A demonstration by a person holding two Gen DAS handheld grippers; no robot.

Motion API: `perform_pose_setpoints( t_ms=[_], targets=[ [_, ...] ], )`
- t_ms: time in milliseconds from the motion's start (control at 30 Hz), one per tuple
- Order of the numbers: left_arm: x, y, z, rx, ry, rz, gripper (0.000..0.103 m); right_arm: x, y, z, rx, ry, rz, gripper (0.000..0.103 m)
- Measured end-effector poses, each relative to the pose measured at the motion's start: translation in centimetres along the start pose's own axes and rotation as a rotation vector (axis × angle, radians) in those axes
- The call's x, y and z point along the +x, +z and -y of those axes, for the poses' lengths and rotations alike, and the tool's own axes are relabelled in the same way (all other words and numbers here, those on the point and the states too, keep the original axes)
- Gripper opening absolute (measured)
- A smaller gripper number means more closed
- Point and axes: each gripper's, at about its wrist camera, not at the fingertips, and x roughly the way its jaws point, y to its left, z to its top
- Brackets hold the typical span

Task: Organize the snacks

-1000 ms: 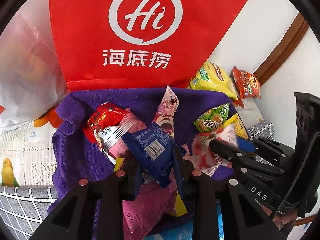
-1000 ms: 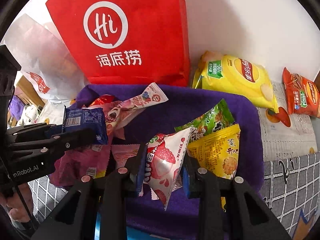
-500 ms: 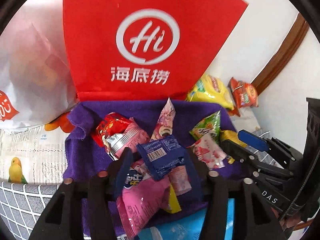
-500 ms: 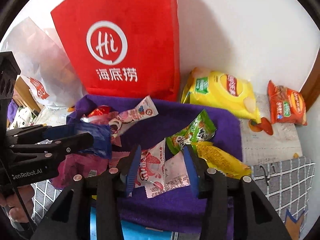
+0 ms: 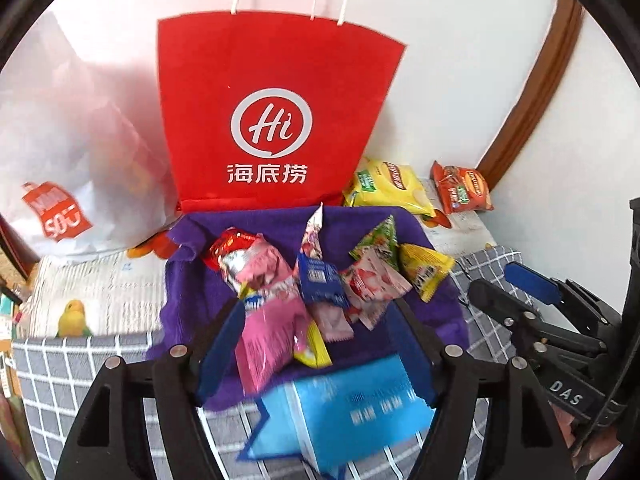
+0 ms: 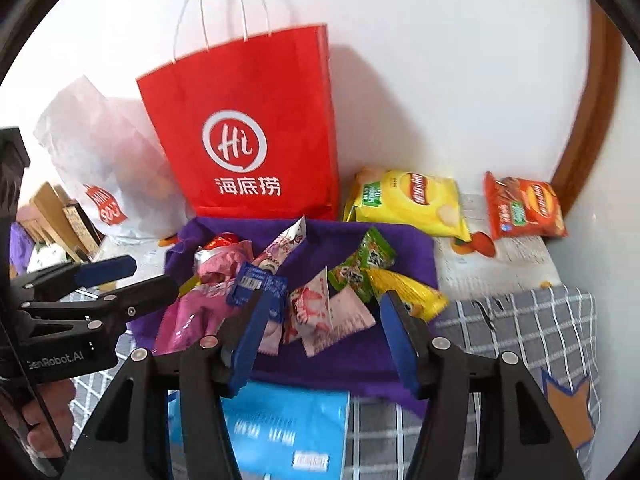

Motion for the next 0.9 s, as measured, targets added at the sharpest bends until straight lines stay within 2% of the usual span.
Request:
perform_pose_setpoints(
  t_ms=[267,500,567,767,900],
  targets=[
    [-6.1,-5.3,1.6,0.014,0.066,0.067,0.081,-7.2,-4.4,-0.4,0.015,-0.019,0.072,0.064],
    [-10.5,-9.7,2.9,0.024,0.103,0.132,0.085,-11.7,-8.6,-1.5,-0.009,-0.053,0.095,0.069],
    [-11.5,-11.0,3.3,0.031,0.120,0.152,0.086,-12.9,-10.0,-1.6,-0.002,-0.054,0.112,0.078],
    [-13.8,-13.9,4.1,0.026,0.144,0.194,0.089,-15.5,-13.4,-1.6,0.017,-0.066,0.154,0.091],
    [-14.7,-15.5,4.4,0.018,0.154,0.214,0.089,-16.4,-15.0,-1.5,0.016,-0.075,0.158,0.095]
  ],
)
